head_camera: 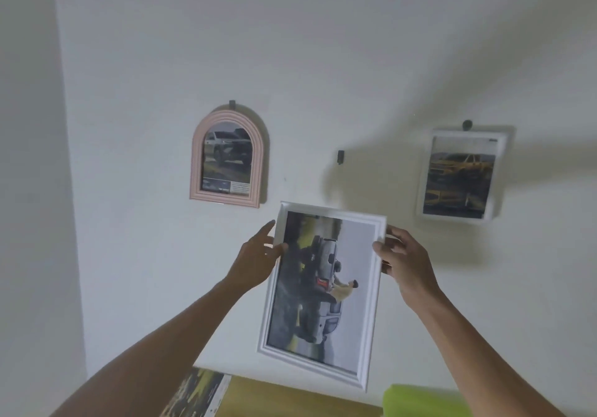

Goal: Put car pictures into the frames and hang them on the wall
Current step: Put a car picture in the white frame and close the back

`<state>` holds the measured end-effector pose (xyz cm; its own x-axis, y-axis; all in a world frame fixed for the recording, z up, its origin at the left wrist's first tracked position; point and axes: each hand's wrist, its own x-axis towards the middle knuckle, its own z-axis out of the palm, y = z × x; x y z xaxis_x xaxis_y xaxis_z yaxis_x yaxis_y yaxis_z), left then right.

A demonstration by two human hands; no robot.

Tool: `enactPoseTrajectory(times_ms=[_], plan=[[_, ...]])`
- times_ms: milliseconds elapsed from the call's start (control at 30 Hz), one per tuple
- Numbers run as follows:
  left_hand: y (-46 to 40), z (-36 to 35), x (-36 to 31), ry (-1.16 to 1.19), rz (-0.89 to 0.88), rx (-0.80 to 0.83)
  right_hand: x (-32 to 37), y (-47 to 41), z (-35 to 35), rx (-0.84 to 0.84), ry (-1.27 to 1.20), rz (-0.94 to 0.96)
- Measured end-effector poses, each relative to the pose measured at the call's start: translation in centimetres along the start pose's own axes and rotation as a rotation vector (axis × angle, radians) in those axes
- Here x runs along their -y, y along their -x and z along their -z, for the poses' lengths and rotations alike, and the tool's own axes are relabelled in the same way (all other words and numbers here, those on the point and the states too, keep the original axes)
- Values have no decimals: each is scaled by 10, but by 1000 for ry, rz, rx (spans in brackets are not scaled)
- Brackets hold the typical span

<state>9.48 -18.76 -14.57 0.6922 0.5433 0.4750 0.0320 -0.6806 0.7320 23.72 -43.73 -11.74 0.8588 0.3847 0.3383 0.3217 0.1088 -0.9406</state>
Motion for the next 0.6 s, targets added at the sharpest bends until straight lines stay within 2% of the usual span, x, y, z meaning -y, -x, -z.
enactPoseTrajectory(times_ms=[267,400,600], plan=[[-82,12,-23,212,-41,-9,24,-67,-6,-103,87,125],[-115,11,-21,154,-69,-21,29,-96,-17,-153,207,161],[-156,0,-24,59,-162,-49,38,-124,-29,-187,233,214]])
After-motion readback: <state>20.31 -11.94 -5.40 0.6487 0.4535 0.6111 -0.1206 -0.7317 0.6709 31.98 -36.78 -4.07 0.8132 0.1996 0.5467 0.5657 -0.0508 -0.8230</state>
